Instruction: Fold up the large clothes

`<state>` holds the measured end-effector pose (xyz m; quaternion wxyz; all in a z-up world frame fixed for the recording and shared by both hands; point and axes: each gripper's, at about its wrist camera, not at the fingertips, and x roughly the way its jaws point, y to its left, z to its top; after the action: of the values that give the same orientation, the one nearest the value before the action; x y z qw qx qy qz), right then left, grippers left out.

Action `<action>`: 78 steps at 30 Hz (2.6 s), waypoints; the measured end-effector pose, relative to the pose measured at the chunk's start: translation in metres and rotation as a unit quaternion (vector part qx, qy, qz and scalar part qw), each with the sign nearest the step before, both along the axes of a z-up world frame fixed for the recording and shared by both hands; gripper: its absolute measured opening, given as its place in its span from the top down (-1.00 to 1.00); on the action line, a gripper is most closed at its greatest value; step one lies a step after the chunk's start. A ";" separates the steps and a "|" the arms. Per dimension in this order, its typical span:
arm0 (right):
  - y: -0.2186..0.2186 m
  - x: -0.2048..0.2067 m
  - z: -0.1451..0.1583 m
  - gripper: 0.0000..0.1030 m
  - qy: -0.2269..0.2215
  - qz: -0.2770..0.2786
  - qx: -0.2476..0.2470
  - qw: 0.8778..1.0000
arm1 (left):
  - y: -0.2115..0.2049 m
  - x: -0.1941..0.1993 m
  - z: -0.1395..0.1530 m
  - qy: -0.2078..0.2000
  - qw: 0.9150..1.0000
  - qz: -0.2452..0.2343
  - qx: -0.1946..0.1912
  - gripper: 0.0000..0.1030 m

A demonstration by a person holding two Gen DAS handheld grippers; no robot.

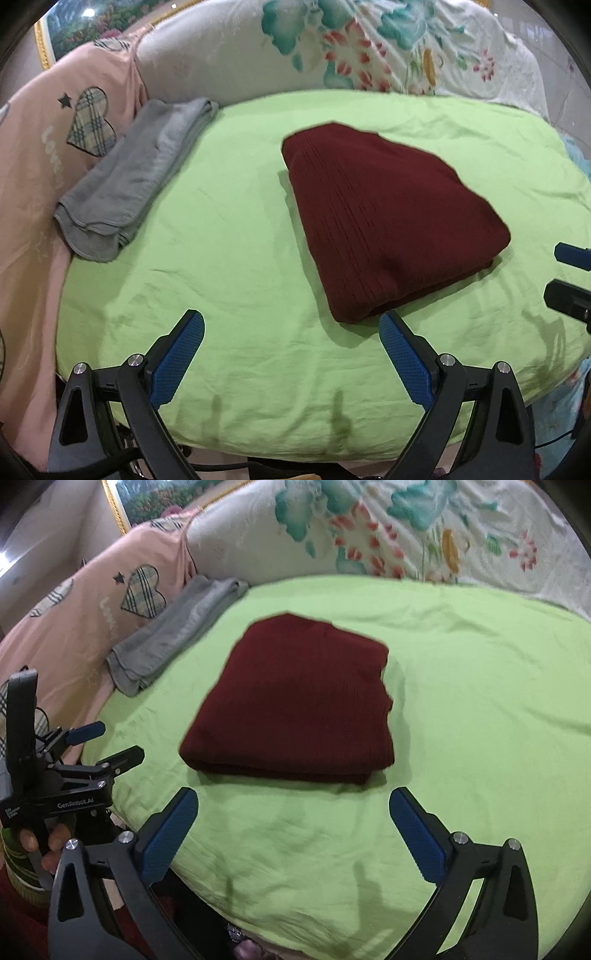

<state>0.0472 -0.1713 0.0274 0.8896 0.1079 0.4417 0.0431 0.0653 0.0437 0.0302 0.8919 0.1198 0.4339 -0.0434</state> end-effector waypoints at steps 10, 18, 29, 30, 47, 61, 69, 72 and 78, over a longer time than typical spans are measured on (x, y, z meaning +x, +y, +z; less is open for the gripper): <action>-0.013 0.015 -0.017 -1.00 0.018 -0.012 0.008 1.000 | -0.011 0.026 -0.014 0.010 1.000 -0.002 -0.001 -0.87; -0.019 0.028 -0.019 -1.00 0.020 -0.017 0.014 1.000 | -0.018 0.039 -0.018 0.016 1.000 -0.003 -0.010 -0.87; -0.011 0.039 -0.020 -1.00 0.021 -0.003 0.011 1.000 | -0.015 0.035 -0.014 0.009 1.000 0.000 -0.028 -0.87; -0.010 0.039 -0.021 -1.00 0.022 0.000 0.010 1.000 | -0.014 0.034 -0.013 0.009 1.000 -0.001 -0.030 -0.87; 0.000 0.037 -0.018 -1.00 0.016 0.001 0.005 1.000 | -0.011 0.024 -0.008 0.004 0.999 -0.010 -0.042 -0.87; 0.005 0.038 -0.015 -1.00 0.015 0.005 0.005 1.000 | -0.009 0.024 -0.006 0.001 0.999 -0.009 -0.042 -0.87; 0.007 0.039 -0.014 -1.00 0.012 0.003 0.004 1.000 | -0.007 0.027 -0.007 0.001 0.999 -0.008 -0.039 -0.87; 0.008 0.041 -0.012 -1.00 0.010 0.004 0.004 1.000 | -0.007 0.028 -0.007 0.002 0.999 -0.007 -0.040 -0.87; 0.008 0.043 -0.010 -1.00 0.009 0.007 0.003 1.000 | -0.005 0.029 -0.007 0.001 0.999 -0.006 -0.040 -0.87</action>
<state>0.0900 -0.1629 0.0173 0.8848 0.1074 0.4506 0.0500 0.0941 0.0389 0.0236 0.8951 0.0863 0.4324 -0.0662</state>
